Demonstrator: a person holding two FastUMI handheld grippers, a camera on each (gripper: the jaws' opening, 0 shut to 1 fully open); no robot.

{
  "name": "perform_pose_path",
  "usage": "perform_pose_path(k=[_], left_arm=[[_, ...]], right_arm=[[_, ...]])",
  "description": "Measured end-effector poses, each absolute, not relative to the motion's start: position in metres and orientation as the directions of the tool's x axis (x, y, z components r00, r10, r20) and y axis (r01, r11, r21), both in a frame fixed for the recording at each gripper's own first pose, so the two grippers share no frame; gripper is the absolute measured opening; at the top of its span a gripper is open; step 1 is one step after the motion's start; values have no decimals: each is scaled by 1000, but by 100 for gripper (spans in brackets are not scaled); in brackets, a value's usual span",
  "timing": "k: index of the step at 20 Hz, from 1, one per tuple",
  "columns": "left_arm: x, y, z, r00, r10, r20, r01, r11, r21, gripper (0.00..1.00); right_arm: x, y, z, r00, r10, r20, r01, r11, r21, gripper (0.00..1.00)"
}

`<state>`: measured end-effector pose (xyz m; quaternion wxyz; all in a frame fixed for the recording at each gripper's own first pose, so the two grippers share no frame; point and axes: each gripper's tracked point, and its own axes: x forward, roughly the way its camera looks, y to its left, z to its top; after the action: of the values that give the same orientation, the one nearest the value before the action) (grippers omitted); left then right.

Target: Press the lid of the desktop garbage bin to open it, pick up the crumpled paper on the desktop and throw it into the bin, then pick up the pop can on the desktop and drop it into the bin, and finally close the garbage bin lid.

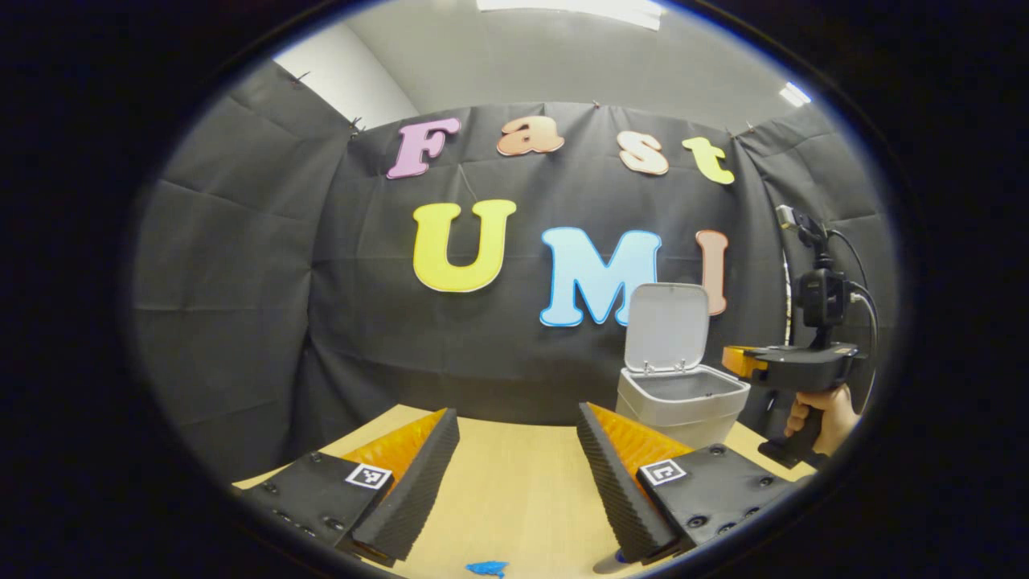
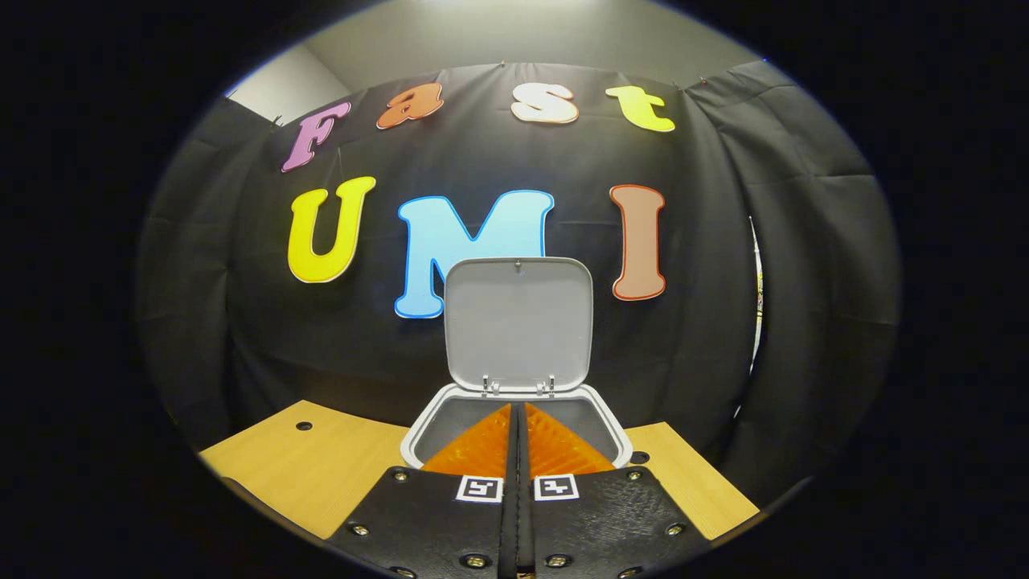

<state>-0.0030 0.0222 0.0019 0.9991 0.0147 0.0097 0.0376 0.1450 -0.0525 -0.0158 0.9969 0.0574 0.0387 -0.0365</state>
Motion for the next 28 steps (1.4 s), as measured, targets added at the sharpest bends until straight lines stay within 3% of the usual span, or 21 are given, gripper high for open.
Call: perform_pose_path(k=[7, 14, 16, 19, 20, 25, 28], left_arm=[[-5, 16, 2, 998, 54, -16, -54, 998, 26, 97], [-7, 8, -2, 999, 26, -30, -25, 999, 23, 97], [-8, 7, -2, 999, 19, -32, -18, 1000, 20, 97], [-8, 5, -3, 999, 12, -36, -11, 1000, 18, 97], [-9, 5, -3, 999, 9, -37, -9, 1000, 18, 97], [-9, 3, -4, 999, 0, -42, 1, 1000, 17, 97], [-11, 1, -6, 999, -6, -47, 7, 1000, 19, 97]], right_arm=[[113, -52, -15, 993, -93, -78, 99, 993, 69, 0], [86, -44, -18, 994, -90, -58, 89, 996, -15, 37], [80, -40, -23, 995, -76, -70, 75, 997, -19, 57], [72, -36, -28, 995, -64, -80, 64, 998, 0, 66], [70, -35, -29, 995, -64, -78, 65, 998, 7, 74], [57, -38, -26, 995, -75, -65, 78, 996, 36, 85], [50, -37, -27, 995, -76, -65, 79, 996, 47, 85]])
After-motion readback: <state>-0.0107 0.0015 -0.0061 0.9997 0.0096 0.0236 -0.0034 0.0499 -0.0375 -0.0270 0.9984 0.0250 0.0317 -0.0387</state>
